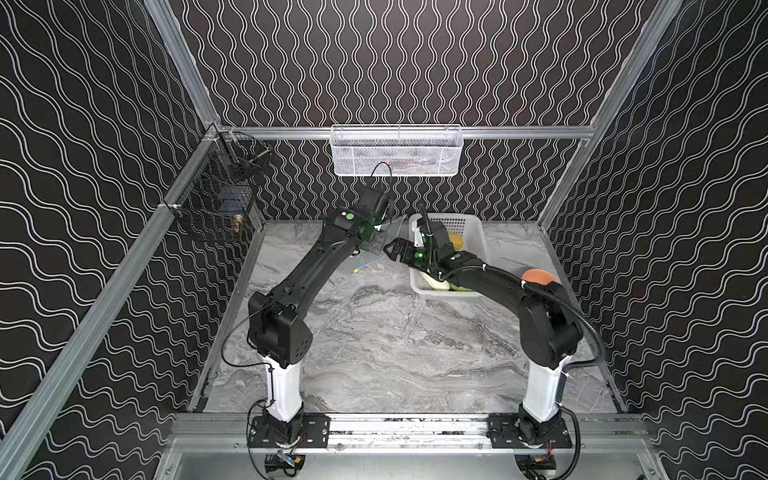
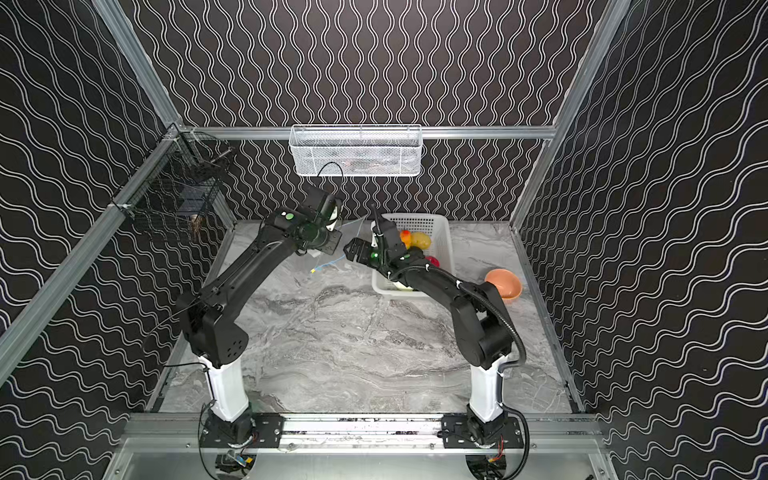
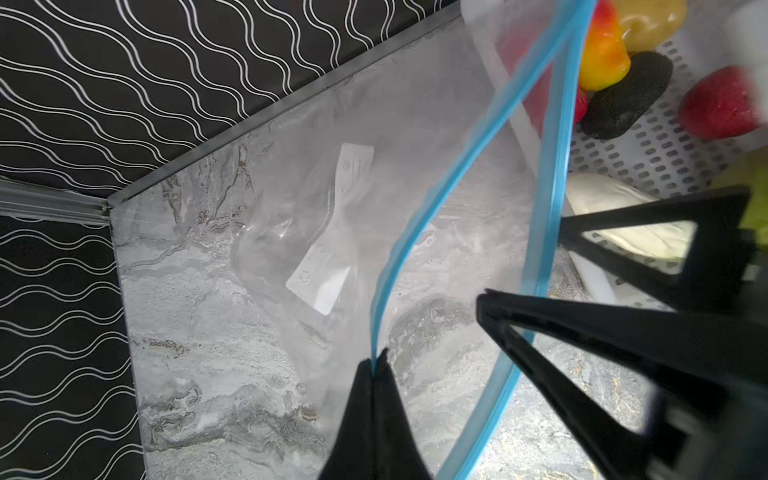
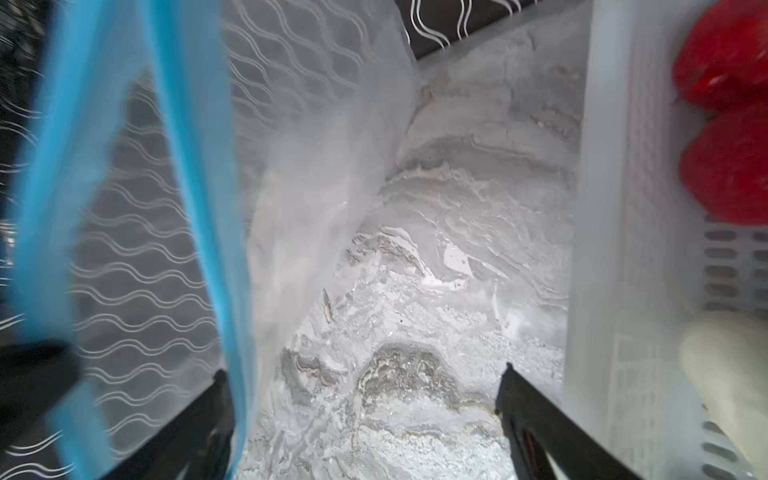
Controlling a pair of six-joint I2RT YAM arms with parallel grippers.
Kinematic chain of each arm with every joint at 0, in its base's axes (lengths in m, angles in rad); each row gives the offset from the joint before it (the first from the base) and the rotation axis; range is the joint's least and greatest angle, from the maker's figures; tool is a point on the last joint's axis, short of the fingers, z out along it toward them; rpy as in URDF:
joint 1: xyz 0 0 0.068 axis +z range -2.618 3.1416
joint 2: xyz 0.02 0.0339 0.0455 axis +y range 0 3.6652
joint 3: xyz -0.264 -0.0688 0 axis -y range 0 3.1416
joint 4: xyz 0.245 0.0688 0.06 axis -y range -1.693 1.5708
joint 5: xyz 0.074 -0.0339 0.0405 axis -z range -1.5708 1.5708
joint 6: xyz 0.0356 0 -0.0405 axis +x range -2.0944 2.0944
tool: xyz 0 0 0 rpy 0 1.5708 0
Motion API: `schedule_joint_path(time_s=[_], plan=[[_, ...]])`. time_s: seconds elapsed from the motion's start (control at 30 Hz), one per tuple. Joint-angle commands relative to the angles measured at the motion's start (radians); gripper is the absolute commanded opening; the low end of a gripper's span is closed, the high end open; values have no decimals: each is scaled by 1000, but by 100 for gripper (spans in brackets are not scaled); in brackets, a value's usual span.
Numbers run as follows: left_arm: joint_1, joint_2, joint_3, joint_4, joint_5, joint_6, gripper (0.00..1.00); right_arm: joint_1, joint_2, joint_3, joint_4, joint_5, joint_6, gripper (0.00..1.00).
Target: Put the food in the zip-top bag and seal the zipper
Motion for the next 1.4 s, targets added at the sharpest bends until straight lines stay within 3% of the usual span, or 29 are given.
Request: schedule_joint_path(time_s=[0.0, 0.2, 0.4, 0.67, 1.0, 1.23, 1.37], plan=[[25, 3, 31, -15, -75, -19, 0, -1, 4, 10, -10, 61, 13, 96], [111, 49, 140, -92, -131, -43, 0, -2, 2, 23, -86, 124, -38, 96], [120, -23, 93, -66, -107, -14, 0, -7, 6, 29, -113, 139, -53, 96], [105, -102, 13, -22, -50, 1, 0, -7, -5, 93, -75, 31, -72, 97], [81, -81, -33, 62, -36, 6, 0, -7, -22, 151, -94, -75, -101, 99], [82, -30, -5, 63, -72, -10, 0, -29, -122, 85, -100, -85, -126, 99], [83, -22, 11, 53, -37, -22, 0, -69, -193, 12, -90, -90, -135, 99]])
